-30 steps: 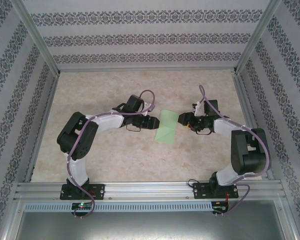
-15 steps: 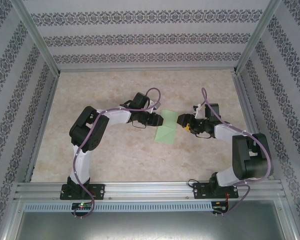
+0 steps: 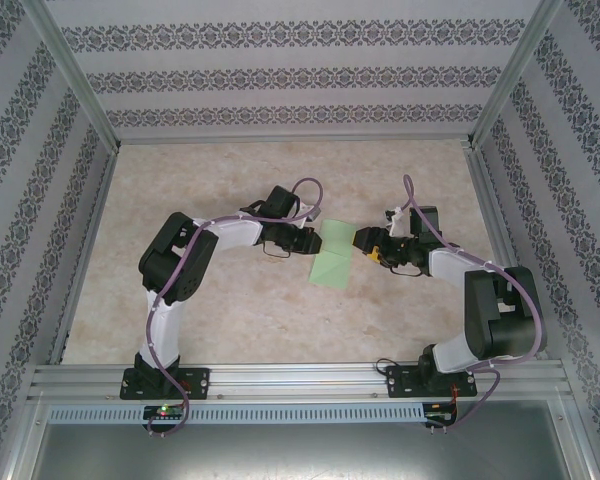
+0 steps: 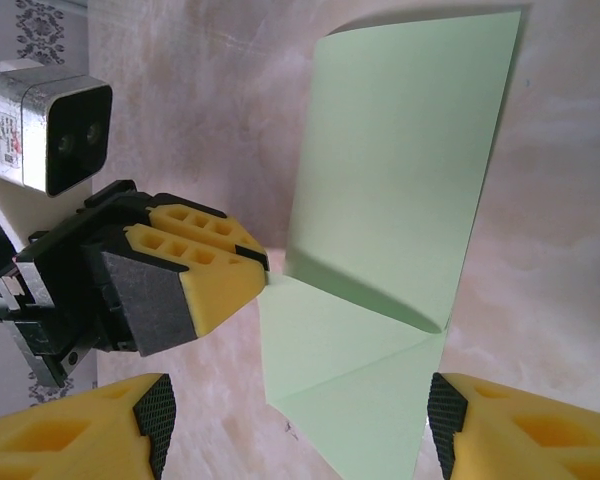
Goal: Fold a paper plane with a square sheet of paper (fold left side to right side)
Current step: Turn over the paper at the center of the table.
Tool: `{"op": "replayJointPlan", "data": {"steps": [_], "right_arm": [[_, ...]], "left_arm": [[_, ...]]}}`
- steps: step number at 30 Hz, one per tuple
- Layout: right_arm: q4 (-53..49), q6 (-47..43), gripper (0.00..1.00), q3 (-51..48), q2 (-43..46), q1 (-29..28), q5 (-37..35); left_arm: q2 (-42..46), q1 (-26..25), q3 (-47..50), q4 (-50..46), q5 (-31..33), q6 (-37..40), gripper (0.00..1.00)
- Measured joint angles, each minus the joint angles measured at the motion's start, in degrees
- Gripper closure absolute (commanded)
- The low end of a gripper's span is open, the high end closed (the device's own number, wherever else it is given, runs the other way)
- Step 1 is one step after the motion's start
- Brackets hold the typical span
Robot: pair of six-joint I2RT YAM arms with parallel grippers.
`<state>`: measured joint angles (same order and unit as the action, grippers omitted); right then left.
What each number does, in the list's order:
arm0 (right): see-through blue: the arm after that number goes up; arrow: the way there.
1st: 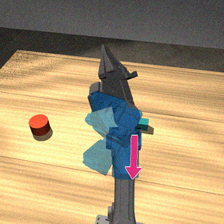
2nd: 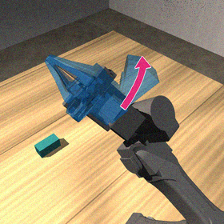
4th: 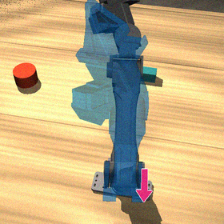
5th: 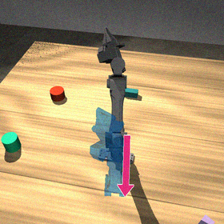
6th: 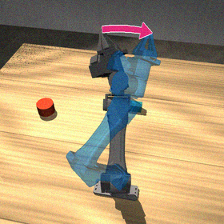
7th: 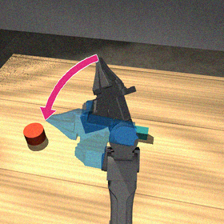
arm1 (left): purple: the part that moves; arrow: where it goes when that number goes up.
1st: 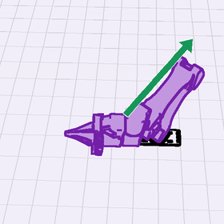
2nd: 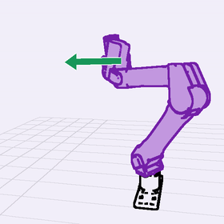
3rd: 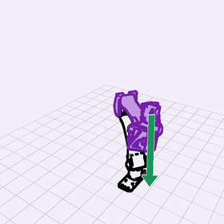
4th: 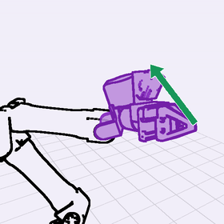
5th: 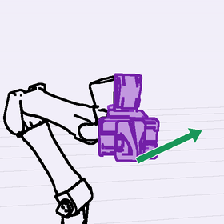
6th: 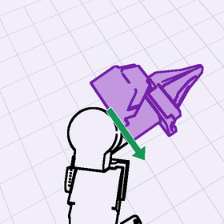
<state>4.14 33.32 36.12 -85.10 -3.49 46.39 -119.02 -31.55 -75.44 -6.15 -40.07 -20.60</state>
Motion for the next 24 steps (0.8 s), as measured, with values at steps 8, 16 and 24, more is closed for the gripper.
{"op": "replayJointPlan", "data": {"steps": [8, 16, 24], "right_arm": [[0.0, 0.02, 0.28, 0.0, -0.02, -0.17, 0.24], [0.22, 1.14, 0.29, 1.31, -3.43, -4.09, 0.22], [0.46, 1.7, 0.45, 5.29, -8.9, -8.68, -0.92]], "left_arm": [[3.08, -0.26, 3.76, 0.07, 1.68, 0.66, 1.0], [5.73, -0.26, 4.61, 0.22, 3.06, 0.66, 0.98], [5.73, -0.26, 4.61, 0.2, 3.26, 0.66, 0.95]]}}
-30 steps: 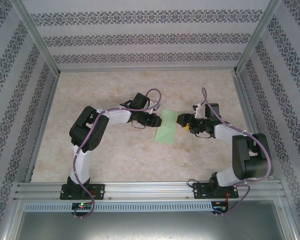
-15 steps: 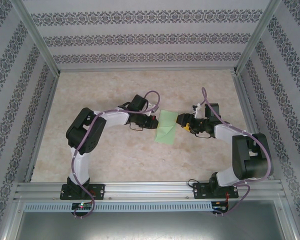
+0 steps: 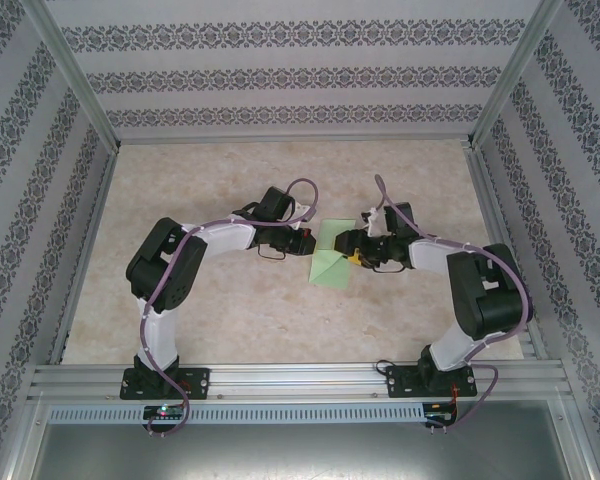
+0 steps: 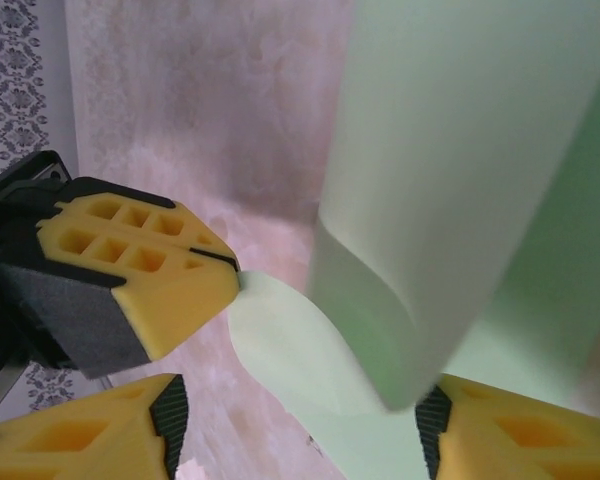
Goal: Fold a paper plane with a square sheet of paper (fold left side to right side)
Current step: Turn over the paper at the center of the table.
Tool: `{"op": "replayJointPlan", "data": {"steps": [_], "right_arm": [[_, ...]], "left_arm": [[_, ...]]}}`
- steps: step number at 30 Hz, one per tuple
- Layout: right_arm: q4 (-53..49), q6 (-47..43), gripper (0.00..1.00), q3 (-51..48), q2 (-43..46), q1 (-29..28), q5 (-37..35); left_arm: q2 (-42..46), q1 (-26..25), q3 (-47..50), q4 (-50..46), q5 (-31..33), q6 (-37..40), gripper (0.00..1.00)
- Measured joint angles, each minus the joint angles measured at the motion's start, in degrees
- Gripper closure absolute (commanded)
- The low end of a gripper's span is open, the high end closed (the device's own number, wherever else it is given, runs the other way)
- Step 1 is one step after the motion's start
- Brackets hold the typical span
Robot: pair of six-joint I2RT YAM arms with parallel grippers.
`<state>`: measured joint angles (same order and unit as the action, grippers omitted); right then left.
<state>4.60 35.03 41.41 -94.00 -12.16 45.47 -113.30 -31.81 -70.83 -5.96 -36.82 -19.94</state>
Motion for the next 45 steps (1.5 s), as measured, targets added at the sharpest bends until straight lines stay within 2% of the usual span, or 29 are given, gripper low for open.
{"op": "replayJointPlan", "data": {"steps": [3, 5, 8, 10, 16, 20, 23, 29, 34, 38, 42, 45], "right_arm": [[0.15, -0.02, 0.59, 0.98, -1.77, -1.25, -0.63], [-0.04, -0.09, 0.72, 1.16, -2.08, -1.97, -1.18], [-0.81, -0.87, 0.91, 1.86, -2.1, -2.36, -1.84], [-1.88, -1.66, 0.98, 2.71, -2.08, -2.34, -2.47], [-3.1, -2.67, 1.0, 3.48, -0.15, -1.4, -2.27], [-2.19, -2.47, 1.0, 3.89, 4.46, 2.32, 1.64], [-1.11, -1.88, 1.0, 5.4, 7.96, 5.11, 5.84], [2.1, 1.18, 1.0, 10.75, 13.99, 6.38, 14.36], [3.52, 3.1, 1.0, 14.43, 18.23, 5.46, 18.49], [3.82, 3.87, 1.0, 17.11, 18.97, 3.15, 20.09], [3.74, 4.11, 1.0, 17.86, 18.97, 1.77, 20.68], [3.41, 4.13, 1.0, 17.9, 18.97, 1.6, 21.05]], "left_arm": [[0.0, 0.0, 0.0, -0.02, 0.17, -0.02, 0.85], [0.0, 0.02, 0.0, -0.02, 0.7, -0.42, 0.7], [0.2, 0.31, 0.15, 0.35, 1.33, -1.29, 0.61], [1.49, 0.66, 1.86, 2.23, 1.36, -2.08, 0.52], [11.91, 5.44, 12.0, 8.98, 0.09, -7.17, 0.34], [18.71, 9.44, 17.31, 14.69, -1.95, -12.31, 0.19], [23.19, 10.62, 20.06, 18.45, -3.67, -16.39, 0.09], [28.72, 10.67, 20.65, 27.43, -9.64, -25.09, 0.02], [29.16, 9.79, 18.86, 32.96, -14.08, -31.45, 0.02], [27.82, 6.69, 15.32, 36.09, -16.72, -34.18, 0.02], [26.43, 4.63, 13.4, 40.0, -18.08, -36.37, 0.07], [25.09, 4.07, 13.16, 43.01, -18.49, -38.29, 0.17]]}}
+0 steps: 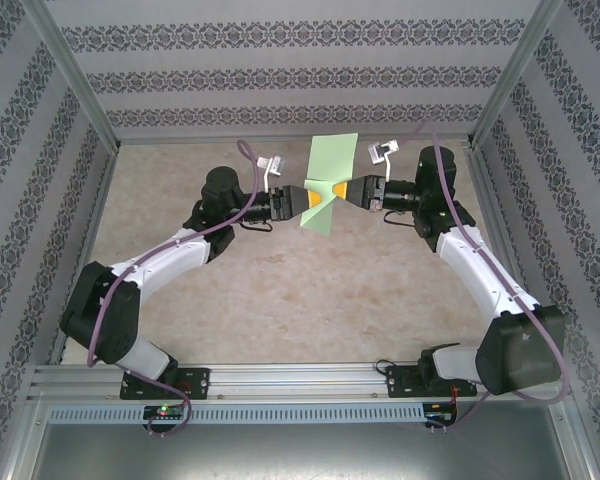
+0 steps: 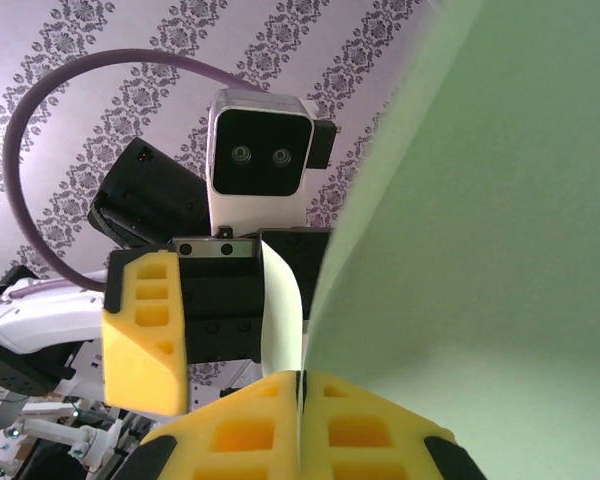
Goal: Fold a paper plane with a square sheet of paper (fold left side to right side)
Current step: Turn over the paper at the center of the table.
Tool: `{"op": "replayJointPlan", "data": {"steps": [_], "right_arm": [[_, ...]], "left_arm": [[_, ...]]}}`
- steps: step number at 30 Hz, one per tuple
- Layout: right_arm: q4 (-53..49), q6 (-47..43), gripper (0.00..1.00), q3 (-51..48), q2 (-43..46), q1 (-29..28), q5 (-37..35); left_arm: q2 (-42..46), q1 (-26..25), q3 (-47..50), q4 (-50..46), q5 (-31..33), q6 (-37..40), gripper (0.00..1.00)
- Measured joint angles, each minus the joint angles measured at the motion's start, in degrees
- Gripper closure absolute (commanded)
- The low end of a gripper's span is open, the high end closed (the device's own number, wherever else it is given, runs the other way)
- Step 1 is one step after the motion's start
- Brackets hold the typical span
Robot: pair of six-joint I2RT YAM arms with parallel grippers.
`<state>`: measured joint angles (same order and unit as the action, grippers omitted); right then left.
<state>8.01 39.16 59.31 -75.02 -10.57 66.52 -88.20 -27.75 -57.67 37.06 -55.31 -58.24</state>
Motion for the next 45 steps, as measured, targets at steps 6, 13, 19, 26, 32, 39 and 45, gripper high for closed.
{"op": "replayJointPlan", "data": {"steps": [6, 13, 19, 26, 32, 39, 45], "right_arm": [[-0.04, 0.17, 1.0, 0.0, 0.0, -0.09, 0.07], [0.0, 0.39, 0.99, -0.24, 0.55, -0.07, 0.42], [-0.46, 0.9, 0.76, -1.4, 2.21, 0.46, 0.26], [-10.88, -5.6, 0.5, -1.75, 6.27, 5.11, -5.97], [-25.46, -15.58, 0.37, -3.21, 14.05, 6.71, -28.09], [-31.45, -20.04, 0.21, -8.41, 21.4, 7.76, -47.3], [-33.16, -21.11, 0.11, -9.99, 21.68, 8.61, -54.88]], "left_arm": [[-0.85, -0.02, 0.0, 3.8, 0.11, -2.27, 0.5], [-1.07, -0.07, 0.04, 9.07, 0.28, -4.24, 0.8], [-1.31, -0.07, 0.35, 9.73, 0.96, -4.7, 0.9], [-0.7, -0.17, 0.94, 2.54, 3.87, 0.63, 0.94], [5.03, -5.16, -2.14, -27.78, 18.38, 18.08, 0.99], [5.75, -17.86, -12.61, -58.95, 49.57, 29.94, 1.0], [-5.42, -23.89, -21.22, -81.64, 74.38, 25.46, 1.0]]}}
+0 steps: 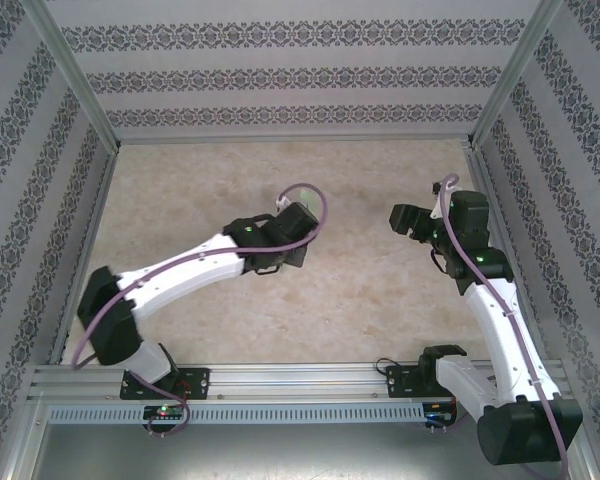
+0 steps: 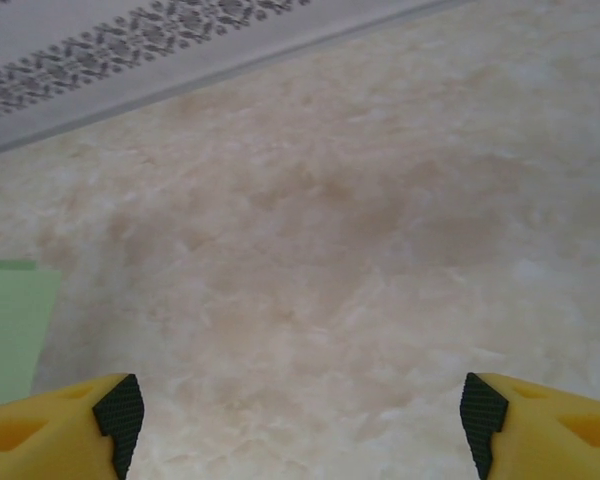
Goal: Fold a paper plane with a square sheet of paper (fold left side to right side)
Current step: Turn over the paper at the center of the table.
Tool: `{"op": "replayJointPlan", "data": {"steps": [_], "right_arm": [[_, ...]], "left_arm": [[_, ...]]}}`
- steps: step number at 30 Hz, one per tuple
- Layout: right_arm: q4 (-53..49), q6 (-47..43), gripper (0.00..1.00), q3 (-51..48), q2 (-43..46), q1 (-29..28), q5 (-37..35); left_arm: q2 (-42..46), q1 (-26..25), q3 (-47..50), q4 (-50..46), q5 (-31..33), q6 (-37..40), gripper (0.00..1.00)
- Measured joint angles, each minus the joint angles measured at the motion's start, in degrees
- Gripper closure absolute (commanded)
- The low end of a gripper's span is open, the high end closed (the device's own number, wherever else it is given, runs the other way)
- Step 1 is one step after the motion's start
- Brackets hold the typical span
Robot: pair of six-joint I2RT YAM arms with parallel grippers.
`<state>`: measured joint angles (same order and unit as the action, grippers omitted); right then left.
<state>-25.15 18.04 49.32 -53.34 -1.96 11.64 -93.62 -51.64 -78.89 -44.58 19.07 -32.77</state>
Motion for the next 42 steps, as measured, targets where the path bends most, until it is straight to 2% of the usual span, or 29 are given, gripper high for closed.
{"op": "replayJointPlan", "data": {"steps": [5, 11, 20, 29, 36, 38, 42], "right_arm": [[-0.2, -0.48, 0.07, -0.76, 0.31, 0.52, -2.62], [-0.48, -0.52, 0.06, -1.09, 1.88, 1.11, -3.52], [-1.64, -1.77, 0.06, -1.09, 2.19, 1.11, -3.45], [-2.75, -1.84, 0.06, -1.09, 1.05, 1.11, -1.99], [-3.48, -1.99, 0.06, -1.09, -0.85, 1.11, 0.46], [-3.48, -2.01, 0.06, -1.09, -1.38, 1.11, 1.42], [-3.48, -2.16, 0.13, -1.09, -3.65, 1.11, 4.09]], "left_arm": [[-12.17, -2.12, -5.79, -13.86, 9.29, -6.49, 1.0], [-21.24, -2.29, -11.32, -21.44, 10.43, -9.84, 1.0], [-29.35, -1.9, -16.83, -21.4, -1.07, -9.03, 0.99], [-30.67, 1.81, -18.75, -14.78, -14.86, -5.77, 0.97], [-31.85, 4.55, -20.48, -11.41, -19.45, -3.93, 0.68], [-31.85, 4.85, -20.5, -10.54, -20.74, -3.52, 0.64], [-31.74, 4.9, -20.44, -8.07, -23.5, -3.04, 0.51]]}}
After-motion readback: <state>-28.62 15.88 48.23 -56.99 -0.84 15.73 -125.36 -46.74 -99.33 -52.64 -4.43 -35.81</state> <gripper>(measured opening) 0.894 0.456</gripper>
